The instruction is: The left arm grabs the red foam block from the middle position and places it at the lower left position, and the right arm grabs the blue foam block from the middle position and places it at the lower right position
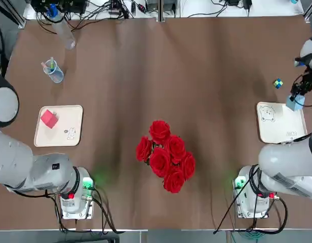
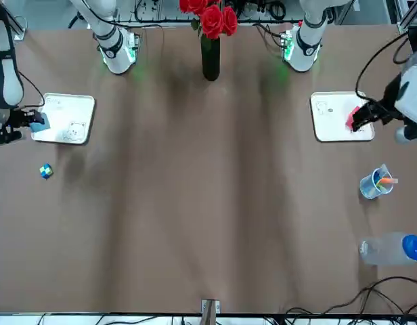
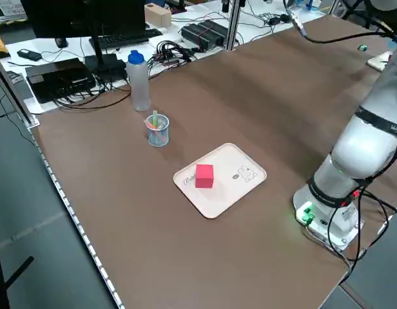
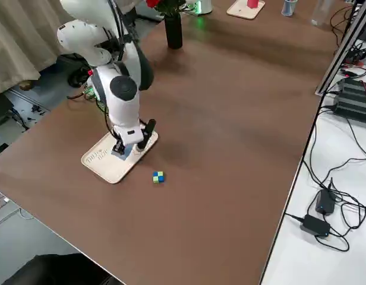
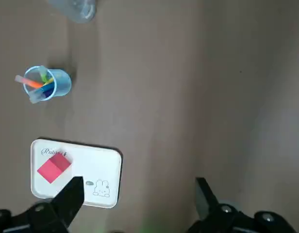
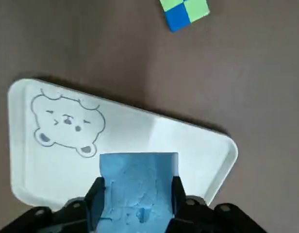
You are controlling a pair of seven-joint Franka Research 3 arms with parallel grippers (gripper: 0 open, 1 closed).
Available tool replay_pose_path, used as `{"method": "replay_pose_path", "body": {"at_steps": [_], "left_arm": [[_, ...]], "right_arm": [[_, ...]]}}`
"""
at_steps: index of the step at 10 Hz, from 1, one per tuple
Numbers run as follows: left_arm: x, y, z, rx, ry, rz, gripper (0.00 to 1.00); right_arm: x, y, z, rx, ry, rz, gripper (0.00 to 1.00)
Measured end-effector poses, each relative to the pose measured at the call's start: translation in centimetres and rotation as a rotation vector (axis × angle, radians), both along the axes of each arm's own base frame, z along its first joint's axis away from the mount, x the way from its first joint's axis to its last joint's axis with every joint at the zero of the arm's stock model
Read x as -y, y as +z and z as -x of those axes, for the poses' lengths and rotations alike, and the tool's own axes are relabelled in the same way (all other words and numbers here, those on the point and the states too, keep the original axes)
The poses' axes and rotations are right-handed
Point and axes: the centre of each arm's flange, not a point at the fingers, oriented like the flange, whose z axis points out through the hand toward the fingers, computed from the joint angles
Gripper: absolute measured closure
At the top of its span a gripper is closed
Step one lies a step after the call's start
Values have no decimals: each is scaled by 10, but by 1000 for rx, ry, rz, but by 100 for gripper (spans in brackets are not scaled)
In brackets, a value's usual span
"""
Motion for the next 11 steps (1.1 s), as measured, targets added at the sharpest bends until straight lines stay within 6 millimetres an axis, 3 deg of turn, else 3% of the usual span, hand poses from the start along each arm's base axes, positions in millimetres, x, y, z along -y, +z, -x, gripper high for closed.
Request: {"method": "replay_pose_path", "body": {"at_steps": [2, 4, 7, 8, 10, 11], "left_arm": [[15, 7, 6, 11, -27, -1, 0], [5, 7, 5, 8, -46, -1, 0], [-1, 9, 7, -1, -55, -2, 0], [0, 10, 7, 2, -56, -2, 0], [0, 13, 7, 6, -57, -2, 0], [1, 13, 7, 8, -58, -1, 0]], "right_arm": [[-3, -26, 10, 2, 12, -8, 39], [0, -37, 17, -2, 46, -25, 34], [2, -38, 19, -3, 66, -33, 17], [2, -38, 19, -4, 71, -35, 3], [-3, -32, 15, -45, 85, -58, 0], [-14, -11, -5, -83, 117, -70, 0]]}}
